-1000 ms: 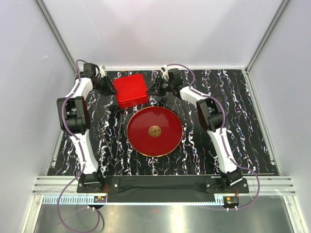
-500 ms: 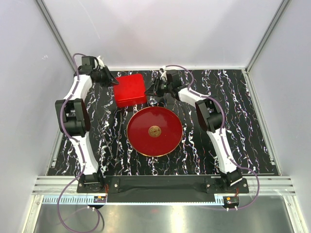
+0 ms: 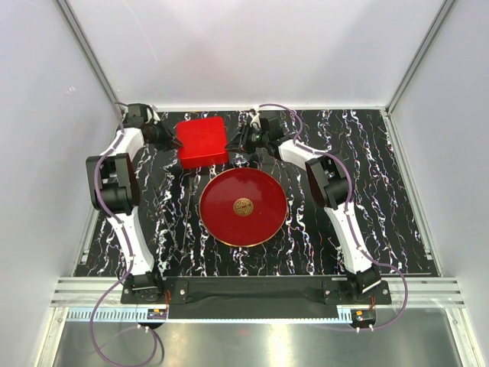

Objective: Pack the chocolate

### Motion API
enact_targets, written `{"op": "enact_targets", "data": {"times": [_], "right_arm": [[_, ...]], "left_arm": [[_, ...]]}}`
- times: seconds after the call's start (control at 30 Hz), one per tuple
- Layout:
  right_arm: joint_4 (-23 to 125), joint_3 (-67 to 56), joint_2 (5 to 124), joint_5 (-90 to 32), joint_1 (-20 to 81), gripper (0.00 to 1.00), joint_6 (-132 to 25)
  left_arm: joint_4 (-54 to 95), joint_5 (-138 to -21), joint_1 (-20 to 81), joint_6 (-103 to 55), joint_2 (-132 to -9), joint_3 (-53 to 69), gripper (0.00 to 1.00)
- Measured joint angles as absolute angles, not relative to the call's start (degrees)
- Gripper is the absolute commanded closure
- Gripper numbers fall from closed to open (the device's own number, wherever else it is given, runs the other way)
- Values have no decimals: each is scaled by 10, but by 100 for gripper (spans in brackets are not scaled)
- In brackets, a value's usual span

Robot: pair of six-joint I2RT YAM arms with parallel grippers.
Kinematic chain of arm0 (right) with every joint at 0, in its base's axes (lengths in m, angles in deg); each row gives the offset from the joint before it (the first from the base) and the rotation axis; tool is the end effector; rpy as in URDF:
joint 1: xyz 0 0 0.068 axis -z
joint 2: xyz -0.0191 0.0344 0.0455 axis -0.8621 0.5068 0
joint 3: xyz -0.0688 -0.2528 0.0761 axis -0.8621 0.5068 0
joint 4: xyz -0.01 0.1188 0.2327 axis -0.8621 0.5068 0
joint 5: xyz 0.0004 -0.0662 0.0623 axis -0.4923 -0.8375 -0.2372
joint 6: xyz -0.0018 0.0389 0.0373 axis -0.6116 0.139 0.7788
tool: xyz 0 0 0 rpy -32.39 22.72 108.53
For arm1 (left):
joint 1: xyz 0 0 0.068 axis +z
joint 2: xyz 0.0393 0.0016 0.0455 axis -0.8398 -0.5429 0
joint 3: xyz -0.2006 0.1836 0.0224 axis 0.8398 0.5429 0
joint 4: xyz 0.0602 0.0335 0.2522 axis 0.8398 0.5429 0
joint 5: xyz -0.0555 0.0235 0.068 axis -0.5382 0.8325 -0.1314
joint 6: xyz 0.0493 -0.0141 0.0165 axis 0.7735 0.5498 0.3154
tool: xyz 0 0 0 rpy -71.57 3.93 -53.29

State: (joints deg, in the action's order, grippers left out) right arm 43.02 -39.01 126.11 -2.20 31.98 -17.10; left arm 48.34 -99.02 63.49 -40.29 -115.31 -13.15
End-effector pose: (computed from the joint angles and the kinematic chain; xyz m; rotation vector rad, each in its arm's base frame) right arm 0.4873 0.2772 0.1414 -0.1215 2.2303 1.3423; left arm 0.4609 0.0349 0.2000 -0.5450 2.4425 -0.7591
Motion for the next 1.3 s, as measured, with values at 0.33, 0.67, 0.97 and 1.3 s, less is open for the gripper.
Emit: {"op": "enact_targets", "data": {"times": [0.33, 0.67, 0.97, 1.3], "right_arm": [[462, -467, 1303, -5, 308, 66, -167], [505, -519, 1324, 5, 294, 50, -167], [556, -493, 1291, 0, 298, 2, -202], [688, -367, 1023, -77, 331, 0, -294]], "left_arm": [[501, -980, 660, -407, -1145, -157, 84], [500, -969, 660, -405, -1079, -163, 83], [489, -977, 655, -403, -1002, -116, 68], [522, -971, 597, -352, -762, -76, 1]]}}
